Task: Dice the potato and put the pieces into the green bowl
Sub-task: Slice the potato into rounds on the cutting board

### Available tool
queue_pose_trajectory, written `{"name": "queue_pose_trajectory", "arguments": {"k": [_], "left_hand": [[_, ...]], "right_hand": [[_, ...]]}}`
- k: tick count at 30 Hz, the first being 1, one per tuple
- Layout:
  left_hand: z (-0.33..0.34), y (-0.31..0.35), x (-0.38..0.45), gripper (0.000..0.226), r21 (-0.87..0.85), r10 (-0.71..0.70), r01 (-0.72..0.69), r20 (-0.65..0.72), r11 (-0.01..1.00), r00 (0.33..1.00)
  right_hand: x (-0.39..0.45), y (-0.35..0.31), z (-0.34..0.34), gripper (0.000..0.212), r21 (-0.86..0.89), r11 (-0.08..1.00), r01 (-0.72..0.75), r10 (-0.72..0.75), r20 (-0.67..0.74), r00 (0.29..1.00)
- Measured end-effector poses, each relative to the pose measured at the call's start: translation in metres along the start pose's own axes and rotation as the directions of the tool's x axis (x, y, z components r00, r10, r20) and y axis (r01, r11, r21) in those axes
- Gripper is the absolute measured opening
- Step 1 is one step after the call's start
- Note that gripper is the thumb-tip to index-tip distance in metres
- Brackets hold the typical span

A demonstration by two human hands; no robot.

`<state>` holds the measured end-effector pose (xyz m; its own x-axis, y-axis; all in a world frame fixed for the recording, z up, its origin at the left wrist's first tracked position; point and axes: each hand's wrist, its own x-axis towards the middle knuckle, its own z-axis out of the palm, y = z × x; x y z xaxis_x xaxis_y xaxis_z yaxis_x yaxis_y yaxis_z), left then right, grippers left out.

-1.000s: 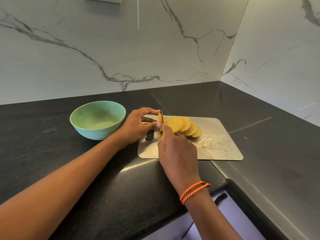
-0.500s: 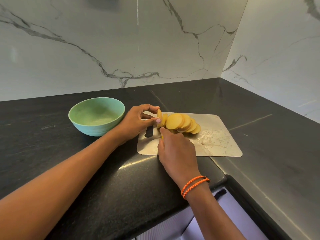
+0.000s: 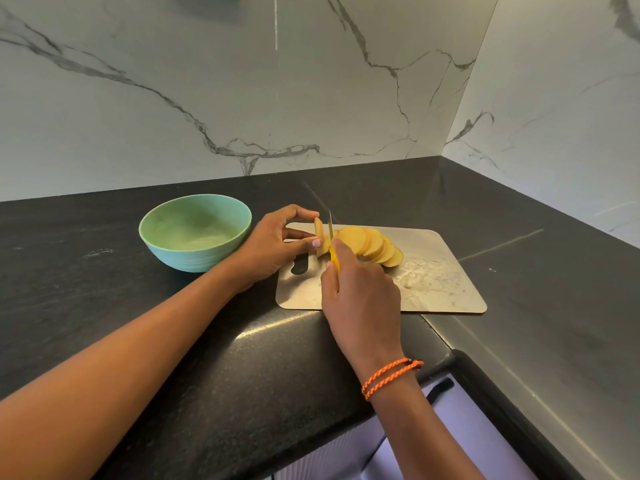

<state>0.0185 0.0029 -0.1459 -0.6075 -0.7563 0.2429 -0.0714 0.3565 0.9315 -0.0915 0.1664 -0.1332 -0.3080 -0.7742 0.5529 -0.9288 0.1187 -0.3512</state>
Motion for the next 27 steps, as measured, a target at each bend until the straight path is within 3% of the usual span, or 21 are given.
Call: {"name": "queue_pose_trajectory", "arguments": {"k": [7,18,27], "left_hand": [[0.003,0.004,-0.002,0.049,-0.076,-0.015,0.015,0.001,0.997,1.000],[0.002,0.009,-0.001,0.045,-0.037,-0.026,0.025,-0.022,0.999,0.999],[0.002,0.011,-0.004,0.042,-0.016,-0.022,0.022,-0.019,1.000,1.000]], "right_hand": [[-0.001,0.000,0.002,0.042,0.013,1.000,0.013,-0.012,-0.069,0.998],[-0.006,0.003,0.002,0.039,0.018,0.999,0.038,-0.037,-0.048,0.998],[0.001,0.006,-0.001,0.042,0.037,0.998,0.055,-0.057,0.047,0.997]]}}
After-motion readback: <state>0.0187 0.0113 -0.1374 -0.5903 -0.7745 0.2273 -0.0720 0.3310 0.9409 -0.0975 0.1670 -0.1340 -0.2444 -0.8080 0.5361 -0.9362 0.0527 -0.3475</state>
